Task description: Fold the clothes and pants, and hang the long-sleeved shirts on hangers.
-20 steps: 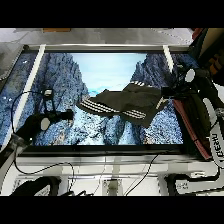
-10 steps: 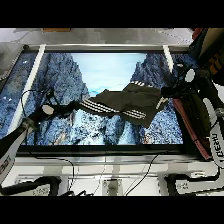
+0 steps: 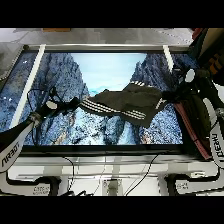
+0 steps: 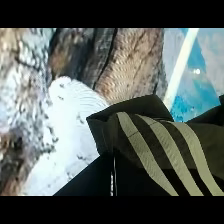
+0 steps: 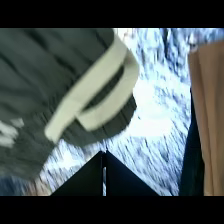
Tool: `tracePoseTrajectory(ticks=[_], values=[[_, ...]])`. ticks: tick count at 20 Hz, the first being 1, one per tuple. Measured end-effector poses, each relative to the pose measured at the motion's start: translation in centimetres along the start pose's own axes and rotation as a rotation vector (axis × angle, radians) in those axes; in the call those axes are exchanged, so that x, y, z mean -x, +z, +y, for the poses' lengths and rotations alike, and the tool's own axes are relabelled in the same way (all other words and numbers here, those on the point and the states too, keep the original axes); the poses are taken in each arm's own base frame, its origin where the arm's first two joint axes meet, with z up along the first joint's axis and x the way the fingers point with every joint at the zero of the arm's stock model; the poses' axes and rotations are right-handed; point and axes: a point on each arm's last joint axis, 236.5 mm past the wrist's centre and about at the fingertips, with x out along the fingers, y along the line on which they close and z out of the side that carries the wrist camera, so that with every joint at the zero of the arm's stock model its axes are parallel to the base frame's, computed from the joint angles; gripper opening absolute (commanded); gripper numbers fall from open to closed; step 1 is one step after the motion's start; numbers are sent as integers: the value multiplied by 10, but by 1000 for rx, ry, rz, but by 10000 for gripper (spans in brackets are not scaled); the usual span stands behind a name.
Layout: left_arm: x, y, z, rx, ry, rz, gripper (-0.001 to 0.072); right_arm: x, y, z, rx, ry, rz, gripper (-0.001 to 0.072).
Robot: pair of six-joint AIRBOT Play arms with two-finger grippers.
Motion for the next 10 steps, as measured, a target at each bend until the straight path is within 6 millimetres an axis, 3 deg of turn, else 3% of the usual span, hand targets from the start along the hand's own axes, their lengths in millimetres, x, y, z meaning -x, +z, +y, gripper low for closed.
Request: tracePoseTrajectory(ticks=[5, 8, 9, 10], values=[[17, 22, -27, -280, -46, -58, 6, -10, -50, 9, 81, 41, 127, 13], [37, 29, -48, -448, -80, -86, 6, -22, -97, 53, 181, 236, 153, 15], [45, 32, -54, -491, -91, -99, 6, -26, -111, 72, 189, 317, 134, 32], [51, 35, -60, -522, -99, -113, 6, -32, -120, 86, 165, 375, 104, 176]])
